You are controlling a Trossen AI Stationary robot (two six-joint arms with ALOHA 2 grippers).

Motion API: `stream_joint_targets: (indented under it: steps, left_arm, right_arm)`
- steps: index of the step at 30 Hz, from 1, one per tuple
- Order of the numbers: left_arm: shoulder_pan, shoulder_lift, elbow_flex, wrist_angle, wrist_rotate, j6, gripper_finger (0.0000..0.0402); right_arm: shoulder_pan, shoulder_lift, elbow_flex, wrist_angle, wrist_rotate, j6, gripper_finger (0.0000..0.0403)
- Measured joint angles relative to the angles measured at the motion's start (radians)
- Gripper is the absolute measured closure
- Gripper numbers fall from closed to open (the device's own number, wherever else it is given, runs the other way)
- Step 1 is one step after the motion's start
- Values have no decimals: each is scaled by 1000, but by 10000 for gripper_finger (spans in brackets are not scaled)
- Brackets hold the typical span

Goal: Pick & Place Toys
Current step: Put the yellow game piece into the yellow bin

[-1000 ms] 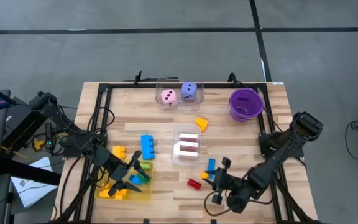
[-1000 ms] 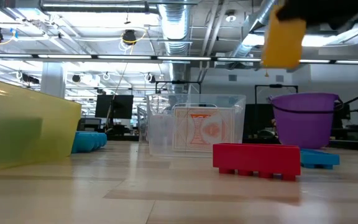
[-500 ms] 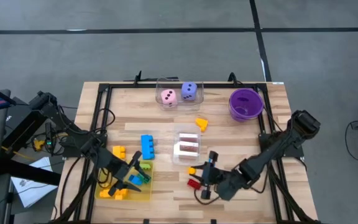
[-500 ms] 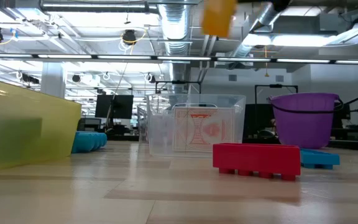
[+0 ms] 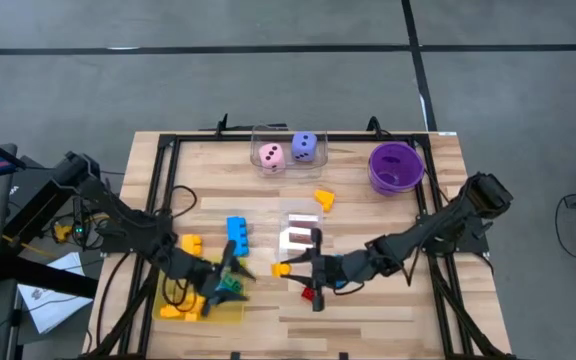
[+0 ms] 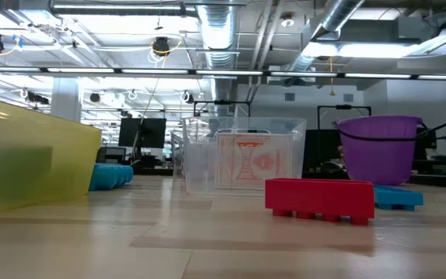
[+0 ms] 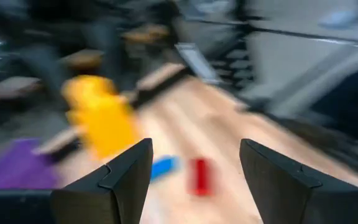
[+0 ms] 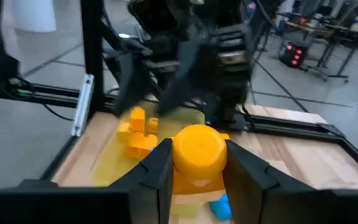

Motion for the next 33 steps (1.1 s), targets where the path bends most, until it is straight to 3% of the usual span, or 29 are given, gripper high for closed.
stream_joint_targets:
  steps: [4,6,16,21,33]
  left_arm:
    - [16,38,0,136,-192,83,166]
    - [25,40,0,166,-220,77,165]
    - [94,55,0,200,-156,-73,125]
    - [135,98,0,255,-76,-82,108]
    - [188,141,0,332,-36,-117,121]
  right_arm:
    - [-15,0,0,-14,-8,-28,299]
    - [-16,0,0,-3,-10,-46,298]
    - [-16,0,0,34,-17,-65,297]
    - [-26,1,0,56,-30,-70,297]
    - [-40,5,-1,54,-26,-70,297]
